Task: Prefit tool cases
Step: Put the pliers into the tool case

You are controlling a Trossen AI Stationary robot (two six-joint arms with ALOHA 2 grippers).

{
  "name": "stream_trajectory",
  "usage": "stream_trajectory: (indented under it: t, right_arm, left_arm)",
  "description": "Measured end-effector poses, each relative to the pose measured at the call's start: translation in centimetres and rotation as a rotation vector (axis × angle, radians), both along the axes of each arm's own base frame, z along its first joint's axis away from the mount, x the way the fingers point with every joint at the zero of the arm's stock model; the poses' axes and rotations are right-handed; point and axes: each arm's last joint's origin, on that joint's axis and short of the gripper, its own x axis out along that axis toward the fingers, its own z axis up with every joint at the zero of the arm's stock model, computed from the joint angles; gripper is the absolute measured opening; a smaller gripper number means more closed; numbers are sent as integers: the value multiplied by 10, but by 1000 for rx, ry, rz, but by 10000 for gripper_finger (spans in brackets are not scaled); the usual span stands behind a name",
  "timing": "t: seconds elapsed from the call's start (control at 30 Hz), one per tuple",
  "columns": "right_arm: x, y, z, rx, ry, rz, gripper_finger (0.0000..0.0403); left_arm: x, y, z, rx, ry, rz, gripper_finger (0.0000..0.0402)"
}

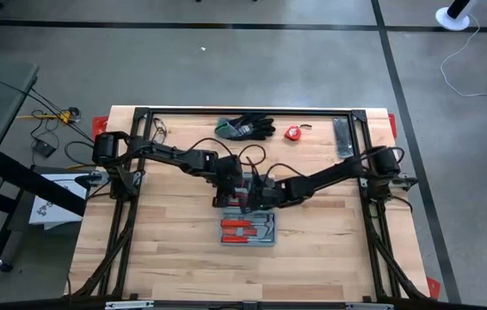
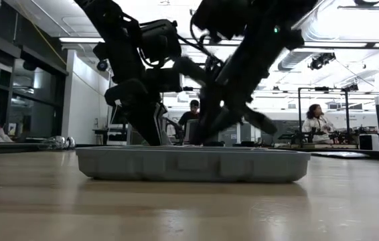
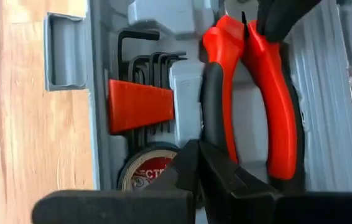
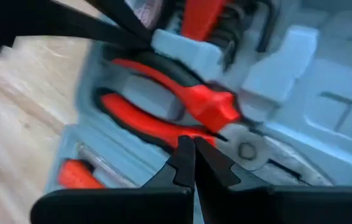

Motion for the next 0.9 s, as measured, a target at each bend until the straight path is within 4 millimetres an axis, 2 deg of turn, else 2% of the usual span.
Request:
stream_trajectory:
  t: [0.27,0.4,0.57,0.73,0.8,0.9]
  right_arm:
    - [3,4,-8,39,10,18,0]
    - [4,6,-2,25,-36,23,0]
    - [4,13,14,-19,-128,3,0]
    - [17,23,29,-64,-351,10,0]
    - [23,26,33,-87,-440,15,0]
    - [33,28,29,-96,-539,30,0]
  left_arm:
    - [1,1,0,7,-9,5,1]
    - [1,1,0,7,-10,6,1]
    - [-1,0,3,-14,-8,32,1]
    - [-12,-4,38,-123,-125,28,1]
    - [-24,-6,50,-146,-201,55,1]
    - [-47,-9,60,-191,-328,113,1]
